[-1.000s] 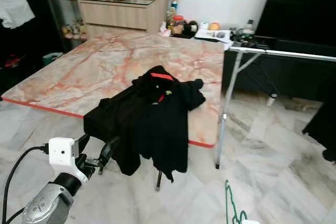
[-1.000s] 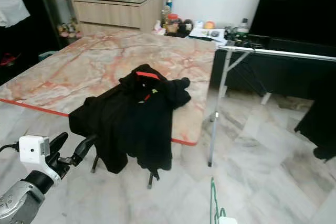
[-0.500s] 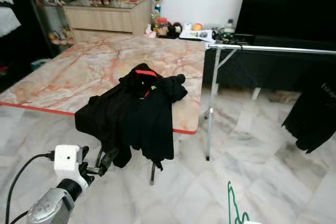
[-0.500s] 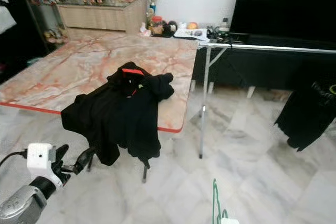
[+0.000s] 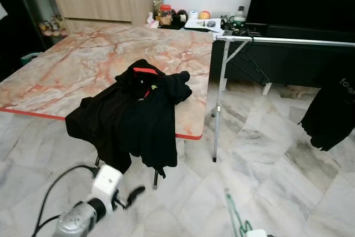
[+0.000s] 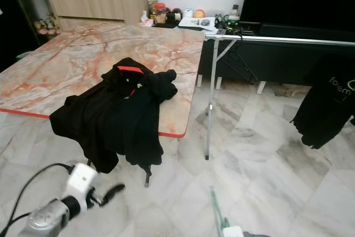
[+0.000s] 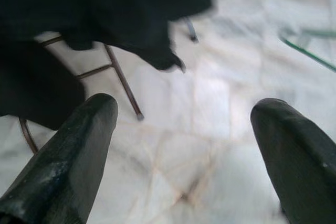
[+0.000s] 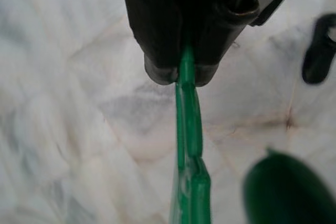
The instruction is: Hang hanger
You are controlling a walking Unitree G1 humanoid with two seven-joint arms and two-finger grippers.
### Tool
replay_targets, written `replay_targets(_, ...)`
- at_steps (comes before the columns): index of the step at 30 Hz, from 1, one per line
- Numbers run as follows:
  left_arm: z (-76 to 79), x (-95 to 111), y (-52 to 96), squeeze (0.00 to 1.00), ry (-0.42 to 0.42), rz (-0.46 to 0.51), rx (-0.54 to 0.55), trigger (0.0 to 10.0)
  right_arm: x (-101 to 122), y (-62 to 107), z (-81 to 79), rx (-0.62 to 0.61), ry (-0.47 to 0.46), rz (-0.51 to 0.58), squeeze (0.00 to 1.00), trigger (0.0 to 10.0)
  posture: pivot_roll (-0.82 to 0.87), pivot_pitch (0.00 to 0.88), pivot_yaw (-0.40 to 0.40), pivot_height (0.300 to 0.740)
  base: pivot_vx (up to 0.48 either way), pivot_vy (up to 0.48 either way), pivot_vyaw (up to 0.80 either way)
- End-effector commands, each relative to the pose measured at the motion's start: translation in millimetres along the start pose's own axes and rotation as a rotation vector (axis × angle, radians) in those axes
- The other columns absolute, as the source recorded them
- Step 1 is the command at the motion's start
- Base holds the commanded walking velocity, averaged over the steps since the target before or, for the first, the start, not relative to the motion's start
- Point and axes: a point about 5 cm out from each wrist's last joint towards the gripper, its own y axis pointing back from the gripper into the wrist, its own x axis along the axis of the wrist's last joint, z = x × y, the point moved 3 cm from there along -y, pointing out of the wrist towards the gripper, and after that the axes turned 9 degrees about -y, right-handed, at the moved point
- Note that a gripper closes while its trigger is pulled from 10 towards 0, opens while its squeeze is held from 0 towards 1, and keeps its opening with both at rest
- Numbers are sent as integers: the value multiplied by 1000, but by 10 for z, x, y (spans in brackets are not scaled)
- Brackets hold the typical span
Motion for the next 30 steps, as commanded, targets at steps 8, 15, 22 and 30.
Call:
replay_targets(8,226,-17,-203,0,-165,7,-151,10000,318,-38,-156,179,388,70,0,10000,133,14,-12,740,0,0,0)
replay_targets(15,309,-18,-210,0,-238,60,-236,10000,451,35,-383,480,617,98,0,10000,133,5,-18,740,0,0,0)
replay_targets(22,445,-107,-164,0,-393,54,-385,10000,521,100,-415,625,850,88,0,10000,144,6,-32,740,0,0,0)
replay_targets(30,508,-54,-211,0,-439,78,-495,10000,742,125,-583,700,952,157,0,10000,155,16,-45,740,0,0,0)
